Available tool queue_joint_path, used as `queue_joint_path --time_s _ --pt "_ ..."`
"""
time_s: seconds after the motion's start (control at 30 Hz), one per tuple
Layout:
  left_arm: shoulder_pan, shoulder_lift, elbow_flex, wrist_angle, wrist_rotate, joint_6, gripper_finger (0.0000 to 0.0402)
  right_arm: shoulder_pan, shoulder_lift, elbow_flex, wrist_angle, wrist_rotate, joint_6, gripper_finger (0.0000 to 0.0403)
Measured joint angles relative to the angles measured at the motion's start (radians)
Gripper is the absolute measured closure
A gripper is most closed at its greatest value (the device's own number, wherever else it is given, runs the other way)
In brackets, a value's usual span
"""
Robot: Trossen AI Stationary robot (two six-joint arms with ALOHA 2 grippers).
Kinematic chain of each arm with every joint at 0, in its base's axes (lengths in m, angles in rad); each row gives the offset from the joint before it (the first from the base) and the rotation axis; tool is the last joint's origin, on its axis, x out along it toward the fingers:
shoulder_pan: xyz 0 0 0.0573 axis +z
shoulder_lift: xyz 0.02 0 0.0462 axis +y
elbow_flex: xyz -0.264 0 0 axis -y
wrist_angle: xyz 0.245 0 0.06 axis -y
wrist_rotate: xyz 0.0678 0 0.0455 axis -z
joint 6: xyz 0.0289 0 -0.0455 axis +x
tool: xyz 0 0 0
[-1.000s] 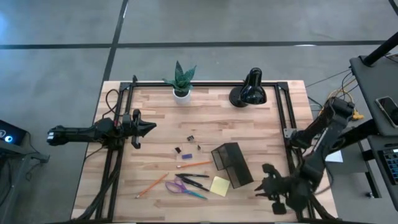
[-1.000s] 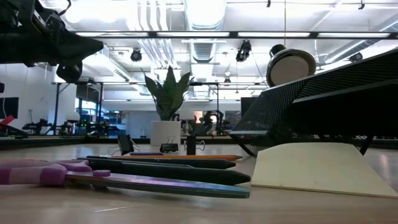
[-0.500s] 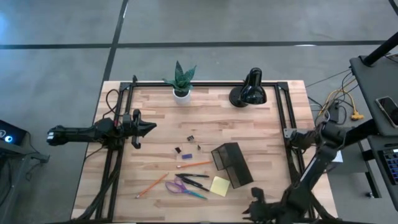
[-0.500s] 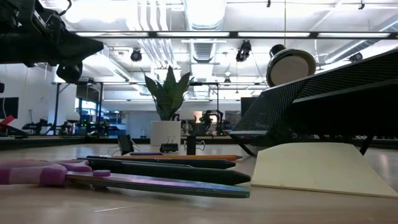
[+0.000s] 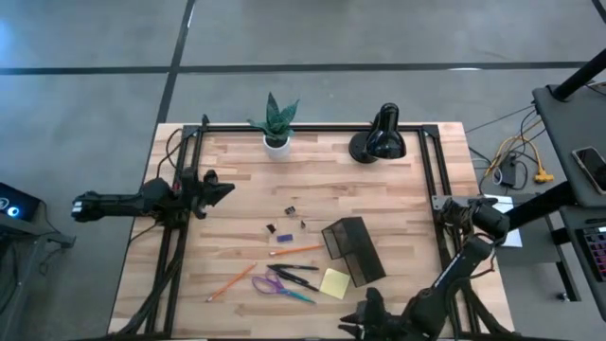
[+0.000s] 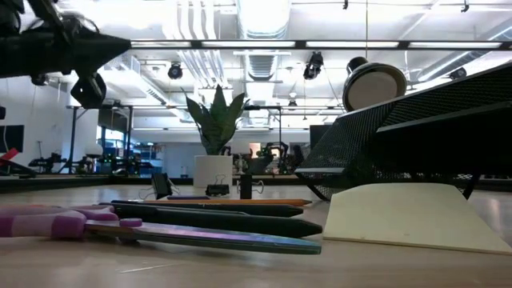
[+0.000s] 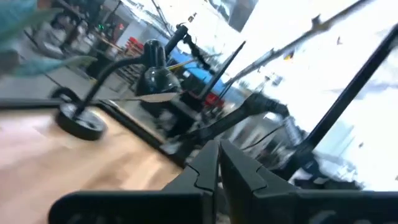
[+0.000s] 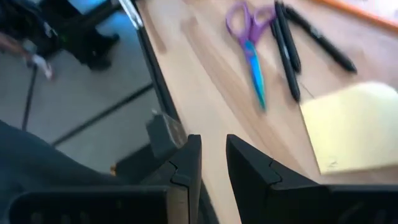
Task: Pick and place office supplies into organizer
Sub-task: Prepare the black desk organizer on the table
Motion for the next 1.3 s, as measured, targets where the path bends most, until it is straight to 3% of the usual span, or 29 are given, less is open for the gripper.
queue_joint_path --time_s 0.13,0.4,0.83,1.1,1.3 --pt "0.000 0.002 0.000 0.076 -0.001 -0.035 0.0402 -0.020 -0.003 0.050 0.000 0.048 -0.057 0.0335" --pt "-0.001 0.000 0.000 0.185 0.031 -0.036 0.0402 -0.081 -0.008 0.132 0.001 0.310 0.033 0.0335" --pt "0.000 -0.001 0.000 0.265 -0.005 -0.036 0.0402 -0.123 -0.015 0.247 0.023 0.363 -0.002 0.0335" --pt "-0.001 0.001 0.000 0.304 0.003 -0.034 0.0402 -0.123 -0.024 0.342 0.016 0.655 -0.112 0.0335" --pt "0.000 0.001 0.000 0.302 0.003 -0.034 0.0402 -0.117 -0.030 0.416 0.022 0.626 -0.115 0.0335"
